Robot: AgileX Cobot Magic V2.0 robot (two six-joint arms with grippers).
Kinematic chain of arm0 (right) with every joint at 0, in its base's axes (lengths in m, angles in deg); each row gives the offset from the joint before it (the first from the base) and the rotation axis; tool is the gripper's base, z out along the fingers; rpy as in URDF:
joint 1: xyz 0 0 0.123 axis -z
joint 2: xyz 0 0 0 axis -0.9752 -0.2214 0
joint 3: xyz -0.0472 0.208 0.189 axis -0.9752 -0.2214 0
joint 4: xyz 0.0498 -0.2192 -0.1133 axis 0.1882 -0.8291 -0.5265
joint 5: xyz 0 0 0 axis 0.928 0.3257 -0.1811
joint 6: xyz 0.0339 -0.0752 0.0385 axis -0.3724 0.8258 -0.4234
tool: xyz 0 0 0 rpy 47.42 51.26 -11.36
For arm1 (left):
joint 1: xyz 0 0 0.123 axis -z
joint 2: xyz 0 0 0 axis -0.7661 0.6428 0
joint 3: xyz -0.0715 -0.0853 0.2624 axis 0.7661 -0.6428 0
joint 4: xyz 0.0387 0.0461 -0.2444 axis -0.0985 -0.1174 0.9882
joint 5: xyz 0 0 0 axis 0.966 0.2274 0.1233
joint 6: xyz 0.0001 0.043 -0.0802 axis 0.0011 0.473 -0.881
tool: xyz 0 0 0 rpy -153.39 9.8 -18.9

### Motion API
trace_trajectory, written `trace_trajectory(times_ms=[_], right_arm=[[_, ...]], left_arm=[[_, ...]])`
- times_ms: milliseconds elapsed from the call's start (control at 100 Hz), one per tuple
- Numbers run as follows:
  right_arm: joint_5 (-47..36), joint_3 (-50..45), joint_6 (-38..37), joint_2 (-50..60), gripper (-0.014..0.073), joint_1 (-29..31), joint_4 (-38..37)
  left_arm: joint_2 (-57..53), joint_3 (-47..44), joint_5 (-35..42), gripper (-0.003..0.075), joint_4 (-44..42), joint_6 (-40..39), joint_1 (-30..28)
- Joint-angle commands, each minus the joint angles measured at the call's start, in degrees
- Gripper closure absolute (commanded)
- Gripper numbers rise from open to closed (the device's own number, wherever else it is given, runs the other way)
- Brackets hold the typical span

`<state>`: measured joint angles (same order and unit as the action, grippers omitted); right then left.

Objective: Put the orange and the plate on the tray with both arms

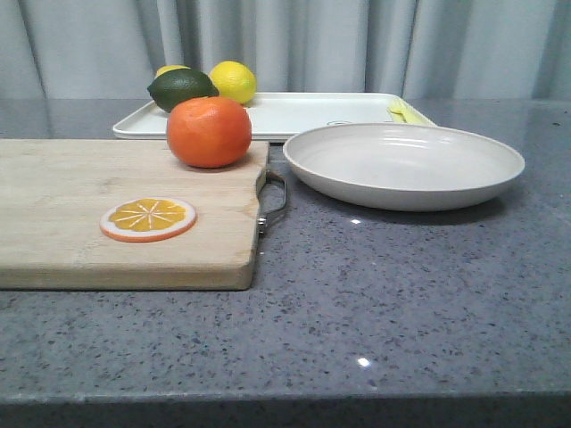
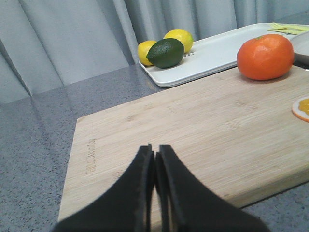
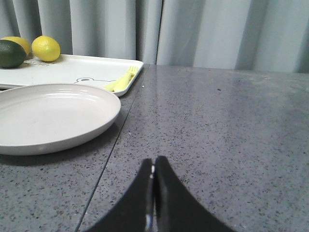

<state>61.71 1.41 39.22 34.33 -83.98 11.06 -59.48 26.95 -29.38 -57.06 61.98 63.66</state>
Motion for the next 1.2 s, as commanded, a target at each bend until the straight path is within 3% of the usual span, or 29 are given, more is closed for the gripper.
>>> trace_trajectory(times_ms=[0,860,1190], right_arm=[[-4.19,0.29,0.25,1.12,0.0661,0.32,-0.24],[-5.07,0.29,0.25,1.12,0.0661,0.32,-0.24],[-5.10,2.33,0.25,1.12,0.0661,0.32,-0.21]], left_arm=[[-1.97,-0.41,4.36,0.0739,0.04,-0.61,-0.12],[-1.97,-0.41,4.44,0.0739,0.17,-0.61,-0.12],[-1.97,1.87,6.49,0.0739,10.31,-0.61,-0.12]])
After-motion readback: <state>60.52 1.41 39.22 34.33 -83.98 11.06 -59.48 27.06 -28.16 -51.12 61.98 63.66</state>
